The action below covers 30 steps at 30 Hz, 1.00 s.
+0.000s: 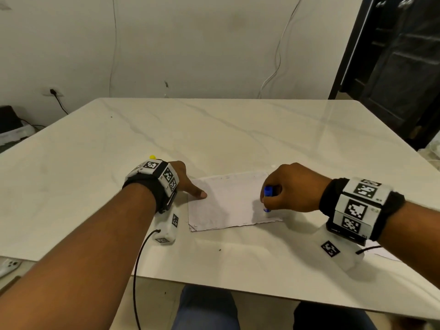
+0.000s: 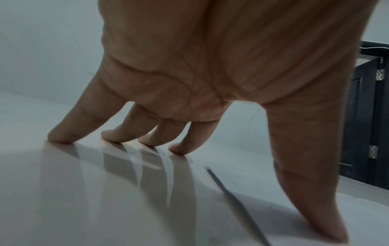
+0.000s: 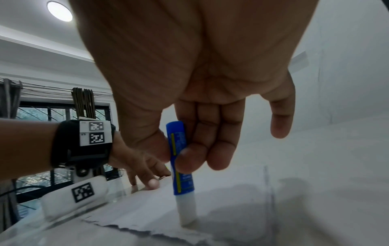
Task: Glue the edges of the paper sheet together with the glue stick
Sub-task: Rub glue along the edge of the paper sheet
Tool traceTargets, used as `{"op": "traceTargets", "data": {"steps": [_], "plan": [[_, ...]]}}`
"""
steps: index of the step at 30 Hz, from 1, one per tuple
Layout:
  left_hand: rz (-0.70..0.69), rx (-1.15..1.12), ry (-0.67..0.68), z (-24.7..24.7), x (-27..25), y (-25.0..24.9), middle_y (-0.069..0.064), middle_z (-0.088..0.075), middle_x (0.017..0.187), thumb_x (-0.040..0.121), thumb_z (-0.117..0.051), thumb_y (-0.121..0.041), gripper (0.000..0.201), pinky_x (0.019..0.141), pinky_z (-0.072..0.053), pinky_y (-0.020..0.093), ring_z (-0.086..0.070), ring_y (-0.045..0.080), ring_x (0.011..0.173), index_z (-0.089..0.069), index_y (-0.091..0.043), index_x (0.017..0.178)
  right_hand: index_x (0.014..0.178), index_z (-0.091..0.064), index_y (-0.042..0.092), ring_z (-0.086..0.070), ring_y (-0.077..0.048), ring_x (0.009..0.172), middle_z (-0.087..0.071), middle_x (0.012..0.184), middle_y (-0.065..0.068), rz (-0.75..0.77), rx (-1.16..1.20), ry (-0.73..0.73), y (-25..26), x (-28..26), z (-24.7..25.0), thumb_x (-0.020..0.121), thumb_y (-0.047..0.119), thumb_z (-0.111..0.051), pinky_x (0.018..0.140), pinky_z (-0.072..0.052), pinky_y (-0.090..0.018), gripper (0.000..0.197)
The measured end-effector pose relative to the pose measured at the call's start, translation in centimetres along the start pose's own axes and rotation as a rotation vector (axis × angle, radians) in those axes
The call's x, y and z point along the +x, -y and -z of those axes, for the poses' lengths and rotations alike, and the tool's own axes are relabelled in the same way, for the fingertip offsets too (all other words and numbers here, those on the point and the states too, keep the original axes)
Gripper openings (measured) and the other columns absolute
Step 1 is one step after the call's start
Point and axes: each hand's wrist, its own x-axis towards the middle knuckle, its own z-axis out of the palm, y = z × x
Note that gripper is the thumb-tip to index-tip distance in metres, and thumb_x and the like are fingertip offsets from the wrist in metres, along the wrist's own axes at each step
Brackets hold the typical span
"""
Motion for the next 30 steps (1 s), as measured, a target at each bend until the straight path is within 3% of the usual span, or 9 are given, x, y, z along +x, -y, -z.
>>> {"op": "traceTargets", "data": {"steps": [3,7,9,13,16,20,26,28,30], "plan": [[0.008,-0.008,0.005,0.2,-0.5,-0.2,0.002,-0.058,0.078,0.052,-0.074,-0.076,0.069,0.071,-0.046,0.03,-0.059,0.025,0.081,-0.047,-0.015,0.07,0.083,-0.076,0.025,-0.067,-0.009,0.073,-0.074,0.077,0.01,0.059,0.03,0.024,2.4,0.8,-1.3,0.077,0.037,-0.07,0.073,-0.059,-0.033,0.014],[0.037,-0.005,0.012,0.3,-0.8,-0.2,0.001,-0.055,0.094,0.039,-0.07,-0.085,0.087,0.087,-0.051,0.036,-0.059,0.026,0.093,-0.047,-0.017,0.088,0.083,-0.075,0.026,-0.069,-0.014,0.075,-0.074,0.077,0.006,0.152,0.048,0.056,5.8,2.3,-3.0,0.074,0.04,-0.069,0.075,-0.06,-0.04,0.018],[0.044,-0.003,0.016,0.4,-0.7,-0.3,0.001,-0.057,0.092,0.035,-0.068,-0.086,0.085,0.087,-0.052,0.038,-0.061,0.025,0.092,-0.046,-0.018,0.081,0.086,-0.075,0.025,-0.068,-0.018,0.076,-0.074,0.079,0.003,0.191,0.043,0.074,7.2,3.0,-3.6,0.074,0.041,-0.068,0.076,-0.059,-0.041,0.021],[0.016,0.006,0.0,0.6,-1.2,-0.8,0.004,-0.062,0.079,0.046,-0.074,-0.072,0.068,0.074,-0.051,0.036,-0.065,0.025,0.077,-0.053,-0.013,0.074,0.089,-0.077,0.022,-0.067,-0.02,0.077,-0.074,0.082,-0.001,0.258,0.041,0.084,9.0,4.0,-4.2,0.079,0.036,-0.068,0.077,-0.058,-0.043,0.019],[0.019,0.002,0.0,0.5,-1.5,-0.5,0.008,-0.07,0.09,0.056,-0.074,-0.059,0.059,0.083,-0.053,0.039,-0.069,0.027,0.089,-0.059,-0.011,0.086,0.096,-0.077,0.021,-0.067,-0.02,0.082,-0.075,0.087,0.0,0.277,0.049,0.087,9.9,4.7,-4.5,0.082,0.035,-0.068,0.08,-0.058,-0.042,0.021],[0.019,-0.015,-0.019,0.4,-1.7,-0.3,0.012,-0.07,0.102,0.07,-0.074,-0.045,0.052,0.08,-0.053,0.034,-0.067,0.025,0.089,-0.061,-0.006,0.103,0.099,-0.077,0.024,-0.068,-0.021,0.085,-0.076,0.089,0.001,0.282,0.046,0.063,10.1,5.5,-4.8,0.083,0.037,-0.066,0.081,-0.057,-0.042,0.024],[0.037,-0.071,0.018,0.6,-1.7,-0.6,0.019,-0.063,0.082,0.075,-0.068,-0.049,0.047,0.06,-0.035,0.028,-0.062,0.03,0.077,-0.061,-0.003,0.083,0.098,-0.078,0.026,-0.067,-0.019,0.083,-0.076,0.089,0.003,0.254,0.048,0.045,9.6,5.9,-4.8,0.083,0.038,-0.067,0.081,-0.057,-0.042,0.022],[0.046,-0.121,0.026,0.9,-1.9,-0.5,0.011,-0.062,0.086,0.08,-0.063,-0.052,0.045,0.063,-0.037,0.027,-0.057,0.025,0.079,-0.058,-0.007,0.079,0.097,-0.077,0.027,-0.067,-0.018,0.085,-0.076,0.089,0.005,0.239,0.062,0.036,9.5,6.1,-4.8,0.082,0.037,-0.067,0.083,-0.056,-0.041,0.02],[0.063,-0.171,0.032,1.2,-1.9,-0.4,0.01,-0.062,0.104,0.085,-0.059,-0.052,0.048,0.076,-0.04,0.029,-0.058,0.026,0.095,-0.063,-0.007,0.102,0.096,-0.077,0.027,-0.067,-0.019,0.086,-0.075,0.09,0.005,0.229,0.045,0.015,9.5,6.6,-4.8,0.082,0.038,-0.066,0.085,-0.055,-0.042,0.021]]}}
